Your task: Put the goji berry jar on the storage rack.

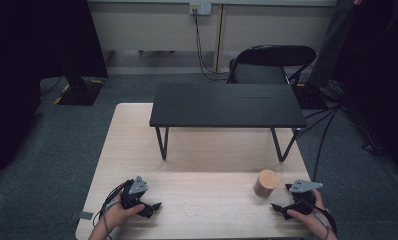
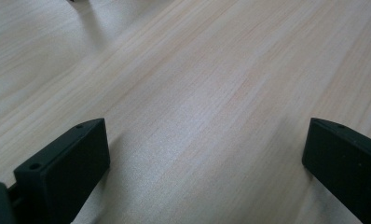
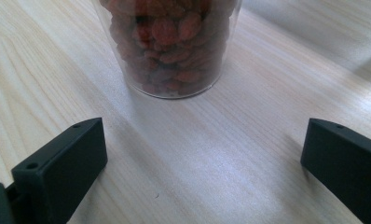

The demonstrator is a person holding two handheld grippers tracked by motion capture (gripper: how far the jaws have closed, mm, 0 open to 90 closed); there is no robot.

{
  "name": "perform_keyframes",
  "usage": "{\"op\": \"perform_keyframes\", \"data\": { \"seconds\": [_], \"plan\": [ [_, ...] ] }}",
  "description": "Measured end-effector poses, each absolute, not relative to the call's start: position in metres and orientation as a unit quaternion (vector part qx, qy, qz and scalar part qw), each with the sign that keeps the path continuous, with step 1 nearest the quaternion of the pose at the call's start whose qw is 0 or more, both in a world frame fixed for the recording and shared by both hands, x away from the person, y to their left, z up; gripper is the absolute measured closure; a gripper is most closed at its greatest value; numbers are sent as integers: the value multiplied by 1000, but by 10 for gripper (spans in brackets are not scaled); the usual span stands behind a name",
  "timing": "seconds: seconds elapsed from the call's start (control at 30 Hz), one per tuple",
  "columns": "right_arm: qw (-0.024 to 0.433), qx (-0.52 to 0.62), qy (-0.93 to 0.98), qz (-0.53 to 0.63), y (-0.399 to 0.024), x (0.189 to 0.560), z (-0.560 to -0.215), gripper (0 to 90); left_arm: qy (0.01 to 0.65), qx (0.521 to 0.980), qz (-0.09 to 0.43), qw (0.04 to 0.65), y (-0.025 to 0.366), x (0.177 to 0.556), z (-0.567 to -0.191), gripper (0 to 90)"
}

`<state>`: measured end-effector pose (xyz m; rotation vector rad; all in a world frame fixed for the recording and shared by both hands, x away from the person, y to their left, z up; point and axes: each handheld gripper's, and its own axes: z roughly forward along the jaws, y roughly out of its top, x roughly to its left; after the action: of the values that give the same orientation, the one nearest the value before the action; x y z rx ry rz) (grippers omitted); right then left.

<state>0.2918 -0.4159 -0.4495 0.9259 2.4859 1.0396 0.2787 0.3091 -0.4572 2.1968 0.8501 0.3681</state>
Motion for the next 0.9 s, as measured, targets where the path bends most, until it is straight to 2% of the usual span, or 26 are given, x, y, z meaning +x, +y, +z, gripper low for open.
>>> {"op": "perform_keyframes", "data": {
  "seconds": [0.9],
  "plan": [
    [143,317,865,362,-412,295,-449,0,331,856,143,370,309,279,-457,0]
  ]
}}
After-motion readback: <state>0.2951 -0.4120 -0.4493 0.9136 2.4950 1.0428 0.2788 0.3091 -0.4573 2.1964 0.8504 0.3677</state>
